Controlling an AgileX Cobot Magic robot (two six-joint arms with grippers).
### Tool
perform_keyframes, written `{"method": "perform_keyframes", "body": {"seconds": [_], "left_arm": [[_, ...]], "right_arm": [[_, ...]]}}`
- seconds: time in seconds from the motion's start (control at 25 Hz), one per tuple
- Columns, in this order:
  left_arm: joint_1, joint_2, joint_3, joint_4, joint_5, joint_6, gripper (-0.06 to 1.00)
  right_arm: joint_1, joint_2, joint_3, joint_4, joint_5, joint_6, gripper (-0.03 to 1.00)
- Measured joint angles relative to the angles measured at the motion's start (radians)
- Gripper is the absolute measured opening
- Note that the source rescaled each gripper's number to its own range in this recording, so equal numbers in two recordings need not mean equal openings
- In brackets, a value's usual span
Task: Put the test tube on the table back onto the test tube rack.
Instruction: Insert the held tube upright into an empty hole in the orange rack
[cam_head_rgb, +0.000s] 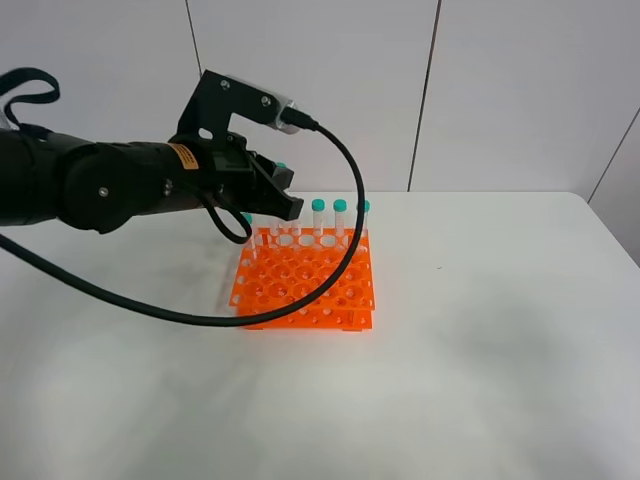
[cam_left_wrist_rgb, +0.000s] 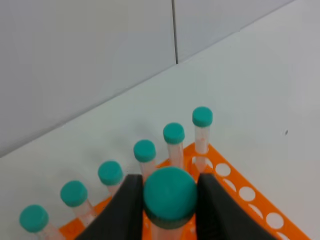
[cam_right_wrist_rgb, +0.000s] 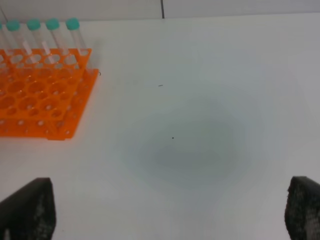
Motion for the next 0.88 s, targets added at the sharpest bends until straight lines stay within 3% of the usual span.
{"method": "perform_keyframes", "body": {"seconds": [0.2, 0.48, 0.88], "left_arm": [[0.005, 0.045, -0.025, 0.0, 0.046, 0.009, 0.0], [0.043, 0.152, -0.207, 0.006, 0.215, 0.009, 0.0], [0.1, 0.215, -0.224, 0.009, 0.151, 0.008, 0.0]], "right_arm": [[0.0, 0.0, 0.0, 0.0, 0.0, 0.0, 1.0], [0.0, 0.0, 0.0, 0.0, 0.0, 0.0, 1.0], [0.0, 0.0, 0.0, 0.0, 0.0, 0.0, 1.0]]}}
